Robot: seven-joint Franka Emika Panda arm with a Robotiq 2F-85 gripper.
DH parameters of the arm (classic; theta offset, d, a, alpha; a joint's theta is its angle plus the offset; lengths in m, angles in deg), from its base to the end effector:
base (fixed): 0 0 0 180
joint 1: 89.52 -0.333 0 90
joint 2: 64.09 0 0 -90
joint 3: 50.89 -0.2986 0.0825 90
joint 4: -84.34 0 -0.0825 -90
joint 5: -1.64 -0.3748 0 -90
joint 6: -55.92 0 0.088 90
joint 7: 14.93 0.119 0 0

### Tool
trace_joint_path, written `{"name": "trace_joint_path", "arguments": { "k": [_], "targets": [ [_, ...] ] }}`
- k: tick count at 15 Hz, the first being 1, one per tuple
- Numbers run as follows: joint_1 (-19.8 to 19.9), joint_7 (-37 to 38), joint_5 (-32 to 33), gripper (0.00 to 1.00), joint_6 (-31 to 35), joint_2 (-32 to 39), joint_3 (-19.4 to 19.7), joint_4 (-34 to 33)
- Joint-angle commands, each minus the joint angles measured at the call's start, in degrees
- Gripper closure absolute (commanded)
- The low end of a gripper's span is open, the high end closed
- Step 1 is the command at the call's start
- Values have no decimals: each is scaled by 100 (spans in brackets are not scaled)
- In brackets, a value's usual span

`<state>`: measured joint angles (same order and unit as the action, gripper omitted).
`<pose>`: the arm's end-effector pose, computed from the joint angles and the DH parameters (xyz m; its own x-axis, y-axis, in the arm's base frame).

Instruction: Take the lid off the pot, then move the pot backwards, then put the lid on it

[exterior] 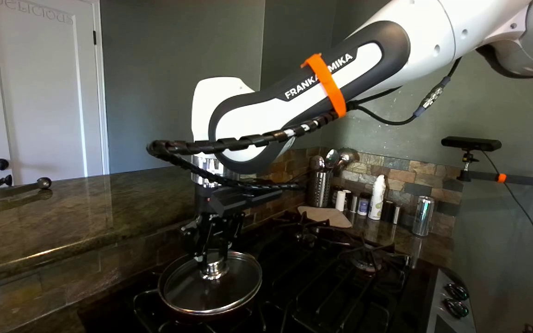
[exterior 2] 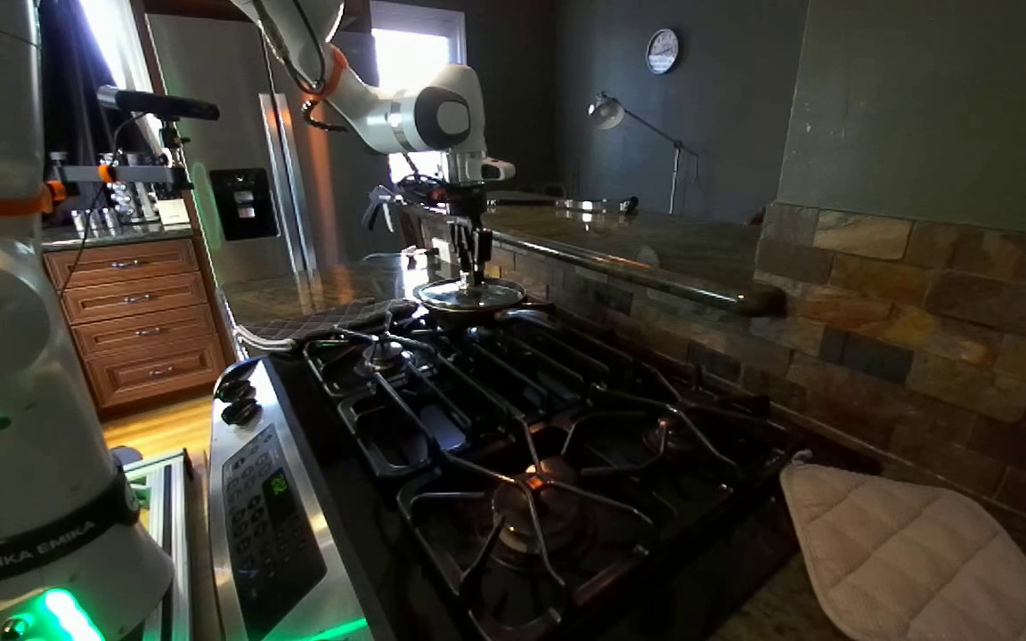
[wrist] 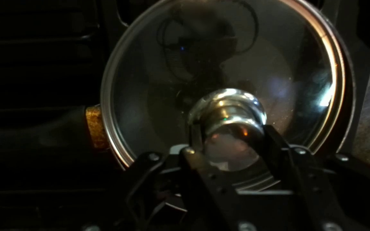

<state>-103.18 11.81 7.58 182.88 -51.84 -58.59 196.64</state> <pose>0.5542 0.2096 0.3487 0.9973 -0.0359 0.0641 -0.0380 -0.9988 0.0316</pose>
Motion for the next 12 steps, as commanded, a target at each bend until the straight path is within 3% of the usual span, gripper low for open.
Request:
{"name": "trace_joint_path", "arguments": {
  "k": [1, 12],
  "targets": [
    [-57, 134, 104, 77, 89, -107, 20, 20],
    [-30, 83, 32, 77, 492, -258, 1, 273]
  ]
}}
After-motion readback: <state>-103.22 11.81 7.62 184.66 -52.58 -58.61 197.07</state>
